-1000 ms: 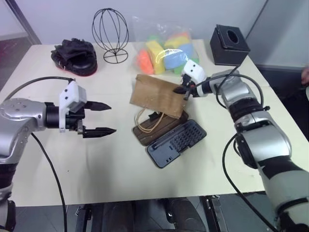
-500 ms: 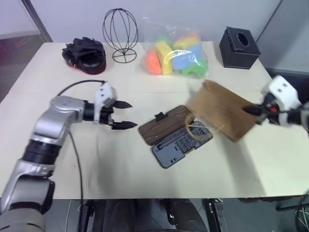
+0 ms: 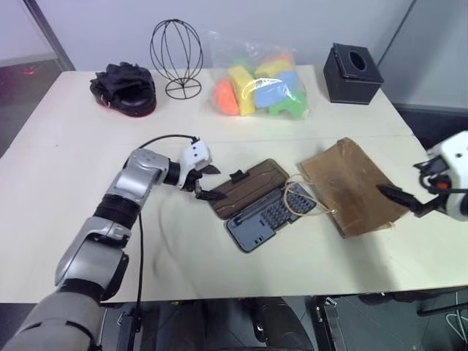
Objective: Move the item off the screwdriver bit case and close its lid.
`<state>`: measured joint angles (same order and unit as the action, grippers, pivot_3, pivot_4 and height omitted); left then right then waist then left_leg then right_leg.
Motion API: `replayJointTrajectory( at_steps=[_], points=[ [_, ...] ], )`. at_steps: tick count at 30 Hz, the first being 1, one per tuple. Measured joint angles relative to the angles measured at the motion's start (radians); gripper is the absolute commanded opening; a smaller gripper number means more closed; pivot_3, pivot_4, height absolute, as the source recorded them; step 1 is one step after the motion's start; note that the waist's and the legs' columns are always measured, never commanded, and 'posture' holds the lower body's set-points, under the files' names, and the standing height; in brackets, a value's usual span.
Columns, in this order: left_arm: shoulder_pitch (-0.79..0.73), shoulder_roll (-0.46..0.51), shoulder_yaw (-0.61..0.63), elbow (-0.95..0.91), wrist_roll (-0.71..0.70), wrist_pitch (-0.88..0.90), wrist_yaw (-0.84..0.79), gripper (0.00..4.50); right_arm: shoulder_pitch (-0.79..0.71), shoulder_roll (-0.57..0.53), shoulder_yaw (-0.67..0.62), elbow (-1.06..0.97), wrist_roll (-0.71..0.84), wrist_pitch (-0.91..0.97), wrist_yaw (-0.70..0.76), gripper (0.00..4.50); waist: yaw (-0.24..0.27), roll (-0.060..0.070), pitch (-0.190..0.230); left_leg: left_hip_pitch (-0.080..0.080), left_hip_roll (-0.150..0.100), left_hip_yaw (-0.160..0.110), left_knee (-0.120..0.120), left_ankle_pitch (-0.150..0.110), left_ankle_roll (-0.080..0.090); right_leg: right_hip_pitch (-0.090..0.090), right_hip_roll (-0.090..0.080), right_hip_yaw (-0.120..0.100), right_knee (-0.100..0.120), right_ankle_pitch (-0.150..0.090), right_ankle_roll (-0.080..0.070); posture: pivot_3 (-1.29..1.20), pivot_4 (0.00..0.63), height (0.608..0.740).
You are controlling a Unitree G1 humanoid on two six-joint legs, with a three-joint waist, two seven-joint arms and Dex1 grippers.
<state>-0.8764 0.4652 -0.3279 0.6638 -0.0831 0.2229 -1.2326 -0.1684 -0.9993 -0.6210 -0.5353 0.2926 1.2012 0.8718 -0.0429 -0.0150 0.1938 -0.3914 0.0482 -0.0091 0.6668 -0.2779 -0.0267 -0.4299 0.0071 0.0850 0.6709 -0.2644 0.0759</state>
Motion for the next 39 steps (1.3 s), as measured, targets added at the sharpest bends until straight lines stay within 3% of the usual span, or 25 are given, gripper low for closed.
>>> replayJointTrajectory(
  at_steps=[2,5,8,10,14,18,21,25,32,35,39],
  points=[
    [-0.008,-0.009,0.000,0.012,0.012,-0.010,-0.003,4.50,-0.037,-0.010,-0.046,-0.010,0.043,0.038,0.013,4.41,0.002,0.000,0.000,0.001,0.000,0.000,0.000,0.000,0.000,0.001,0.000,0.000,0.000,0.000,0.000,0.00,0.150,0.737],
    [-0.019,-0.024,0.002,0.036,0.028,-0.018,-0.004,3.69,-0.074,-0.053,-0.107,-0.031,0.113,0.082,0.039,4.48,0.003,0.000,-0.001,0.001,0.000,0.000,0.000,0.000,0.000,0.001,0.000,0.000,0.000,0.000,0.000,0.00,0.150,0.737],
    [-0.028,-0.035,0.009,0.062,0.032,-0.027,-0.003,2.12,-0.076,-0.066,-0.117,-0.069,0.163,0.101,0.040,4.48,0.003,0.000,-0.001,0.001,0.000,0.000,0.000,0.000,0.000,0.002,0.000,-0.001,-0.002,0.000,0.000,0.00,0.150,0.737],
    [-0.028,-0.038,0.009,0.066,0.033,-0.036,-0.009,1.31,-0.075,-0.060,-0.114,-0.086,0.193,0.111,0.035,4.48,0.003,0.000,-0.001,0.001,0.000,0.000,0.000,0.000,0.000,0.002,-0.001,-0.001,-0.002,0.000,0.000,0.00,0.150,0.737],
    [-0.038,-0.049,0.029,0.080,0.033,-0.037,0.007,1.31,-0.043,-0.035,-0.043,-0.127,0.222,0.119,-0.022,4.48,0.002,-0.001,-0.001,0.000,0.000,-0.001,0.000,0.000,0.000,0.002,-0.001,-0.001,-0.002,0.000,0.000,0.00,0.150,0.737],
    [-0.043,-0.018,0.101,0.005,-0.022,0.029,-0.023,1.28,-0.052,-0.008,0.023,-0.038,0.188,0.116,-0.135,4.49,-0.001,-0.001,0.000,0.000,0.000,0.000,0.000,0.000,0.000,0.001,-0.001,0.000,-0.002,0.000,0.000,0.00,0.150,0.737],
    [-0.044,0.048,0.160,-0.120,-0.090,0.114,-0.071,2.18,-0.049,-0.009,0.028,0.033,0.169,0.099,-0.173,4.50,-0.001,-0.001,0.000,0.000,0.000,0.000,-0.002,0.000,0.000,0.001,0.000,-0.001,-0.002,0.000,0.000,0.00,0.150,0.737],
    [-0.017,0.138,0.199,-0.337,-0.188,0.236,-0.150,4.04,-0.031,-0.008,0.058,0.084,0.160,0.075,-0.191,4.50,-0.001,0.000,-0.001,0.000,0.001,0.000,-0.002,0.000,0.000,0.001,-0.001,-0.001,-0.002,0.000,0.000,0.00,0.150,0.737],
    [0.050,0.181,0.183,-0.627,-0.314,0.361,-0.220,4.04,-0.014,0.039,0.117,0.140,0.159,0.046,-0.235,4.50,0.001,0.000,-0.001,0.000,0.000,0.000,-0.001,0.000,0.000,0.001,-0.001,-0.001,-0.002,0.000,0.001,0.00,0.150,0.737],
    [0.052,0.171,0.151,-0.652,-0.312,0.355,-0.209,4.12,0.007,0.080,0.153,0.179,0.149,0.022,-0.258,3.67,0.001,0.000,-0.001,0.000,0.000,0.000,-0.001,0.000,0.000,0.001,-0.001,-0.001,-0.002,0.000,0.001,0.00,0.150,0.737],
    [0.050,0.163,0.142,-0.652,-0.311,0.351,-0.199,4.12,0.026,0.085,0.171,0.190,0.146,-0.004,-0.266,1.62,-0.003,0.000,0.000,0.001,0.000,0.000,-0.001,0.000,0.000,0.001,0.000,0.000,-0.002,0.000,0.000,0.00,0.150,0.737]
  ],
)
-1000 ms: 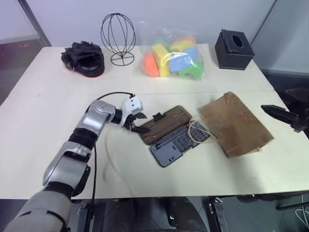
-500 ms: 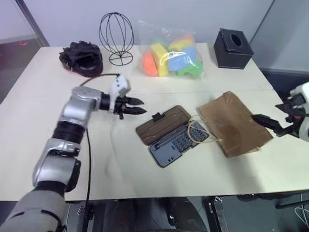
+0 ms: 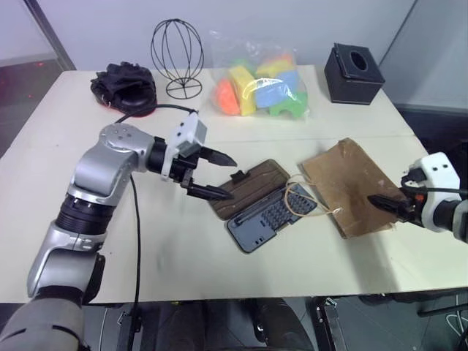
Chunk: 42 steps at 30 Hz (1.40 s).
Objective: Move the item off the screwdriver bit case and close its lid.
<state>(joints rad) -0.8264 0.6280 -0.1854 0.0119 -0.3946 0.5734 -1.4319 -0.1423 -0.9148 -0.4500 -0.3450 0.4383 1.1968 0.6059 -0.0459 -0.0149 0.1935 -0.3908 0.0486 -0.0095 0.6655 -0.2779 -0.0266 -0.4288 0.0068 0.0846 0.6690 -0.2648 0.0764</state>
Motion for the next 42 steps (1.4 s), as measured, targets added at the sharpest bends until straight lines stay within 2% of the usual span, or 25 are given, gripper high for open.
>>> replayJointTrajectory(
  at_steps=[3,4,9,13,19,23,29,32,34,36,38,42],
  points=[
    [-0.006,-0.002,0.000,0.010,-0.001,-0.005,0.003,4.12,0.005,0.000,-0.001,0.000,0.003,-0.011,0.000,0.09,0.002,0.000,0.000,0.000,0.000,0.000,0.000,0.000,0.000,0.000,0.000,0.000,0.000,0.000,0.000,0.00,0.150,0.737],
    [-0.007,-0.003,0.000,0.016,-0.001,-0.012,0.005,4.12,0.007,0.000,-0.006,-0.002,0.007,-0.012,0.002,0.03,0.002,0.000,0.000,0.000,0.000,0.000,0.000,0.000,0.000,0.000,0.000,0.000,0.000,0.000,0.000,0.00,0.150,0.737],
    [-0.008,-0.006,0.000,0.058,0.009,-0.043,0.007,4.12,-0.013,-0.012,-0.113,-0.037,0.084,0.053,0.040,0.03,0.004,0.000,0.000,0.000,0.000,0.000,0.000,0.000,0.000,0.000,0.000,0.000,0.000,0.000,0.000,0.00,0.150,0.737],
    [-0.017,-0.024,-0.020,0.098,0.026,-0.085,0.006,4.12,-0.069,-0.095,-0.335,-0.063,0.203,0.196,0.107,0.03,0.007,0.000,0.000,0.000,0.000,0.000,0.000,0.000,0.000,0.000,0.000,-0.001,-0.001,0.000,0.000,0.00,0.150,0.737],
    [-0.034,-0.042,-0.031,0.145,0.045,-0.126,0.005,4.12,-0.047,-0.099,-0.498,0.044,0.197,0.277,0.089,0.03,0.009,-0.001,0.000,-0.001,0.000,0.000,0.000,0.000,0.000,0.001,-0.001,0.000,-0.003,0.000,0.000,0.00,0.150,0.737],
    [-0.050,-0.061,-0.038,0.173,0.060,-0.146,0.000,4.12,0.034,-0.083,-0.515,0.033,0.190,0.270,0.079,0.03,0.002,0.000,0.000,0.000,0.000,0.000,-0.001,0.000,0.000,0.001,0.000,0.000,-0.003,0.000,0.000,0.00,0.150,0.737],
    [-0.061,-0.068,-0.038,0.186,0.071,-0.165,-0.008,4.12,0.325,-0.053,-0.490,-0.035,0.101,0.128,0.087,0.03,0.004,0.000,0.000,0.000,-0.001,0.000,-0.001,0.000,0.000,0.001,-0.001,0.000,-0.003,-0.001,0.001,0.00,0.150,0.737],
    [-0.061,-0.071,-0.038,0.186,0.076,-0.167,-0.013,4.12,0.385,-0.036,-0.453,-0.039,0.051,0.040,0.066,1.33,-0.001,0.000,-0.001,0.000,-0.001,0.002,0.000,0.000,0.000,0.001,-0.001,0.002,-0.003,0.000,0.001,0.00,0.150,0.737],
    [-0.061,-0.071,-0.038,0.187,0.080,-0.168,-0.014,4.12,0.385,-0.038,-0.451,-0.040,0.032,0.002,0.057,2.48,-0.002,0.000,-0.001,0.001,0.000,0.001,-0.001,0.000,0.000,0.001,0.000,0.002,-0.003,0.000,0.001,0.00,0.150,0.737],
    [-0.061,-0.071,-0.039,0.201,0.090,-0.170,-0.012,4.12,0.386,-0.049,-0.451,-0.046,0.027,-0.014,0.067,3.41,0.000,0.001,-0.001,0.001,0.000,0.001,-0.001,0.000,0.000,0.001,0.000,0.002,-0.003,0.000,0.001,0.00,0.150,0.737],
    [-0.066,-0.074,-0.044,0.253,0.123,-0.180,0.014,4.12,0.422,-0.094,-0.458,-0.069,0.027,-0.030,0.117,3.41,0.002,0.002,-0.001,0.001,-0.001,0.001,-0.001,0.000,0.000,0.001,0.000,0.002,-0.003,0.000,0.001,0.00,0.150,0.737],
    [-0.097,-0.109,-0.068,0.465,0.231,-0.218,0.141,4.12,0.488,-0.224,-0.544,-0.135,0.040,-0.108,0.331,3.41,0.003,0.001,-0.001,0.001,-0.001,0.001,0.000,0.000,0.000,0.002,0.000,0.001,-0.003,0.000,0.002,0.00,0.150,0.737]
  ],
)
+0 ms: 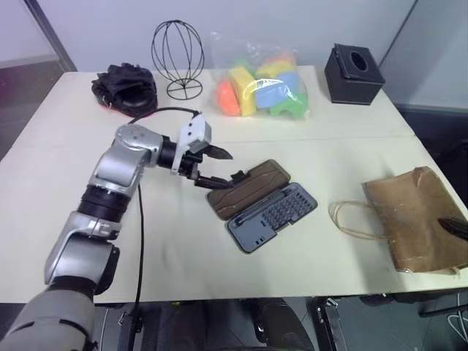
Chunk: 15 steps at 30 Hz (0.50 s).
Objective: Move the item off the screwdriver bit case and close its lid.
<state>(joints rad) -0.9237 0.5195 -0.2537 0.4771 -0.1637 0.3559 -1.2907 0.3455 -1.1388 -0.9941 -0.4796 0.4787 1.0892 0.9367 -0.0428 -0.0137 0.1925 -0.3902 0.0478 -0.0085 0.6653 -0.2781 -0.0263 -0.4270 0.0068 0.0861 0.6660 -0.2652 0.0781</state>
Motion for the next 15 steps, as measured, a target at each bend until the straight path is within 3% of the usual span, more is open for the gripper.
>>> replayJointTrajectory(
  at_steps=[7,11,15],
  points=[
    [-0.004,-0.092,-0.052,0.233,0.116,-0.080,0.081,4.12,-0.110,-0.121,-0.111,-0.038,0.095,-0.110,0.288,3.41,0.001,-0.003,0.002,-0.001,0.000,0.000,0.000,0.000,0.000,0.000,0.000,0.000,-0.001,0.000,0.000,0.00,0.150,0.737],
    [-0.027,-0.129,-0.050,0.291,0.144,-0.107,0.112,4.12,-0.208,-0.160,-0.069,-0.051,0.135,-0.111,0.286,3.41,0.006,-0.004,0.001,0.000,0.000,0.000,0.000,0.000,0.000,0.001,-0.001,0.000,-0.001,0.000,0.000,0.00,0.150,0.737],
    [-0.052,-0.149,-0.047,0.331,0.165,-0.101,0.139,2.26,-0.261,-0.158,0.003,-0.089,0.175,-0.097,0.257,3.46,0.008,-0.003,0.001,0.000,0.000,0.000,0.000,0.000,0.000,0.001,-0.001,0.000,-0.001,0.000,0.000,0.00,0.150,0.737]
  ],
)
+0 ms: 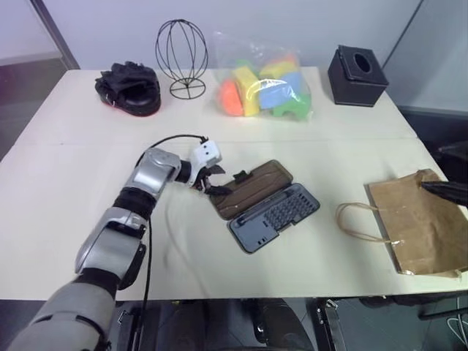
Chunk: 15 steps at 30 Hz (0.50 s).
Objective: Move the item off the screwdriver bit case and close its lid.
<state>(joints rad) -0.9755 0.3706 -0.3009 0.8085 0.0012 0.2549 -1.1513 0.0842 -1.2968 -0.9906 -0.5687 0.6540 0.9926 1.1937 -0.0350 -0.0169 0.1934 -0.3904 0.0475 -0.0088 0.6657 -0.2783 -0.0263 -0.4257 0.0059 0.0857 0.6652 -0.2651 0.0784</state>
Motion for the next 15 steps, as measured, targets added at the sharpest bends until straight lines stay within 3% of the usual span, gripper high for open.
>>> replayJointTrajectory(
  at_steps=[4,5,12,15],
  points=[
    [0.005,-0.001,-0.007,-0.022,0.004,0.007,-0.052,0.19,-0.016,0.016,0.043,-0.040,0.021,0.006,-0.020,3.46,0.000,0.000,0.000,0.000,0.000,0.000,0.000,0.000,0.000,0.000,0.000,0.000,0.000,0.000,0.000,0.00,0.150,0.737],
    [0.010,-0.002,-0.003,-0.028,0.004,0.016,-0.046,0.03,-0.017,0.019,0.050,-0.045,0.024,0.006,-0.023,3.46,0.000,0.000,0.000,0.000,0.000,0.000,0.000,0.000,0.000,0.000,0.000,0.000,0.000,0.000,0.000,0.00,0.150,0.737],
    [0.037,0.069,-0.026,-0.087,0.016,-0.022,-0.110,0.03,-0.063,0.021,0.106,-0.045,0.044,0.002,-0.046,3.46,-0.017,0.001,-0.001,0.002,0.001,0.000,-0.001,0.000,0.000,0.000,0.001,0.000,0.001,0.000,0.000,0.00,0.150,0.737],
    [0.069,0.165,-0.030,-0.104,0.017,-0.132,-0.176,0.03,-0.101,0.022,0.194,-0.046,0.074,-0.021,-0.055,3.46,-0.040,0.000,0.000,0.003,0.003,0.000,-0.003,0.000,0.000,-0.001,0.004,0.002,0.001,0.000,-0.002,0.00,0.150,0.737]
  ],
)
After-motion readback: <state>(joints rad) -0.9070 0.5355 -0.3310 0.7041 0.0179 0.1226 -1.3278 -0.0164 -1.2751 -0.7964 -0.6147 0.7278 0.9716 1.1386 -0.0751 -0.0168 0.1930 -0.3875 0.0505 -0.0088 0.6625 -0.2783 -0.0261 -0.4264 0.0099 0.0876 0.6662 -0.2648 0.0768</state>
